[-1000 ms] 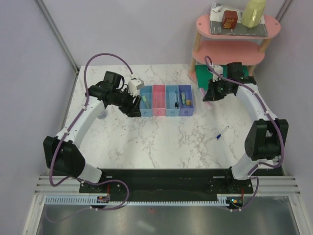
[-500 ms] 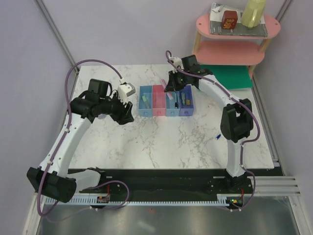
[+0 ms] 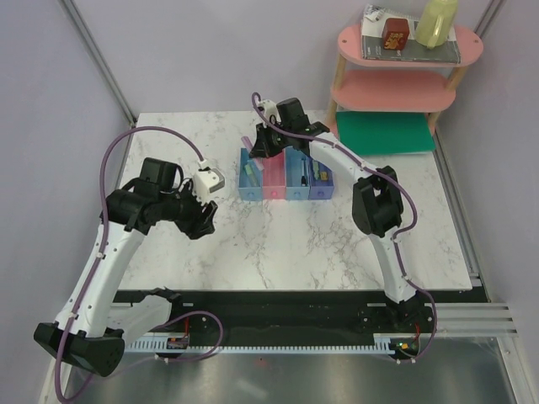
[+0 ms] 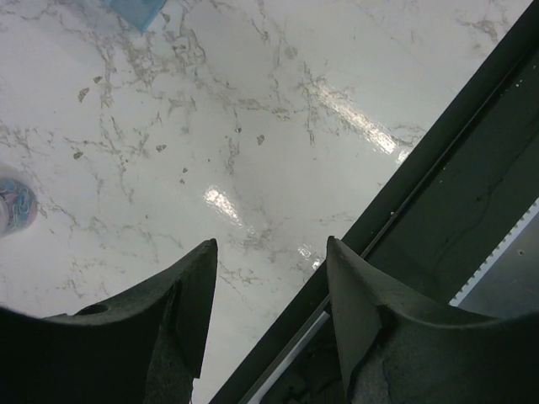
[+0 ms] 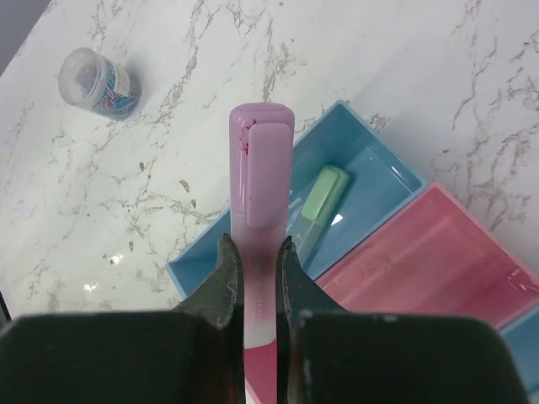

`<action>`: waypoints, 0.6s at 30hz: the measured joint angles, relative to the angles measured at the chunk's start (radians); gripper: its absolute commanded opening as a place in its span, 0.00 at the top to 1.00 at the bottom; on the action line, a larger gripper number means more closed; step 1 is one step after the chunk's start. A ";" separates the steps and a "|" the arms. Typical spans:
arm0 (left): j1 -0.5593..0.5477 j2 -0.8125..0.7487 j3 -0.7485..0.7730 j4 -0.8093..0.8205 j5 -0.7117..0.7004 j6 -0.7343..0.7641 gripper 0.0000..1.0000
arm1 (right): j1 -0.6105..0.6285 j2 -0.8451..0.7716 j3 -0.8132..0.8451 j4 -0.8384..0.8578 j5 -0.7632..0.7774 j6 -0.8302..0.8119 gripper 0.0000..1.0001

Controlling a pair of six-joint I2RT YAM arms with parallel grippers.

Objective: Sort the stationery into containers
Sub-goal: Place the pen in the storage box.

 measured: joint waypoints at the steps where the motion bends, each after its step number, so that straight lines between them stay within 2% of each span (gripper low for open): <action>1: 0.000 0.002 -0.001 -0.006 -0.005 0.003 0.39 | 0.005 0.010 0.001 0.013 0.000 0.003 1.00; 13: 0.000 0.048 0.003 -0.027 -0.021 0.015 0.39 | 0.029 0.080 -0.036 0.086 0.007 0.026 1.00; 14: 0.000 0.048 0.003 -0.027 -0.021 0.016 0.39 | 0.029 0.080 -0.040 0.088 0.008 0.026 0.98; 15: 0.000 0.048 0.003 -0.027 -0.021 0.017 0.39 | 0.030 0.080 -0.042 0.088 0.008 0.026 0.89; 18: 0.000 0.047 0.003 -0.027 -0.020 0.018 0.39 | 0.031 0.080 -0.043 0.089 0.010 0.026 0.75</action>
